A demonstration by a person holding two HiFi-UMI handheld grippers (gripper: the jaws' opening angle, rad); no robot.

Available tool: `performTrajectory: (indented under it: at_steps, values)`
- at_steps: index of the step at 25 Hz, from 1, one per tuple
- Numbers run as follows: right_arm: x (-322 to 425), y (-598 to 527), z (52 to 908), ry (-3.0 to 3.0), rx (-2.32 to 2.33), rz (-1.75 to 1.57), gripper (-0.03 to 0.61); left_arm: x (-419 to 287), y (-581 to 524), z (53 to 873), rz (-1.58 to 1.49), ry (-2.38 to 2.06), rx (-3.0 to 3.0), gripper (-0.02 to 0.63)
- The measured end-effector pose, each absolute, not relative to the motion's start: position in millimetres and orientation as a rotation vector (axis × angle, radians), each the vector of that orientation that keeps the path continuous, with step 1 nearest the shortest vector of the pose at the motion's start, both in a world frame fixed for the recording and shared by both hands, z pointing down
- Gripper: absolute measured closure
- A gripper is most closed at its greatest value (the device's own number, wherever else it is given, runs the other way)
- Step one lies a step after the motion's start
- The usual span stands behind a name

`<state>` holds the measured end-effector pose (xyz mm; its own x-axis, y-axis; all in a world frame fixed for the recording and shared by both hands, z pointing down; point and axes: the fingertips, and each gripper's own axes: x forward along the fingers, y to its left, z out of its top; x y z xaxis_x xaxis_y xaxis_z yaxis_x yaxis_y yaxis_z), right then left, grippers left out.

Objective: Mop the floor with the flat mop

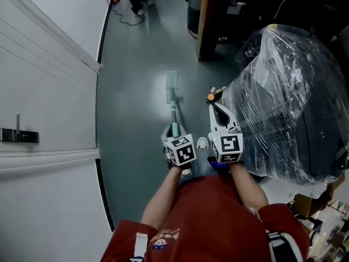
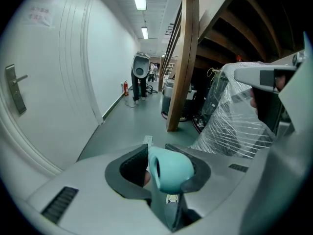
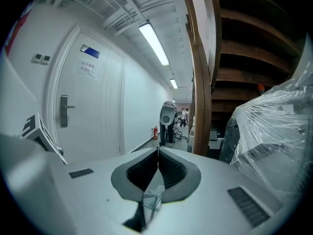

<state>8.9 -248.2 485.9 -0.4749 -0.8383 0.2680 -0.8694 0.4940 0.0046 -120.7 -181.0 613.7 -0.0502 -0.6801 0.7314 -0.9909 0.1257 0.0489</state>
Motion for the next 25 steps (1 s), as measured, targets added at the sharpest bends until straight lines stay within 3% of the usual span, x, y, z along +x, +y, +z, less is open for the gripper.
performTrajectory:
  at_steps: [25]
  values:
    - [59,-442,478,-2.605,1.382,0.209,0.560,-82,-371,616,0.627,-1.891,1.495,0.494]
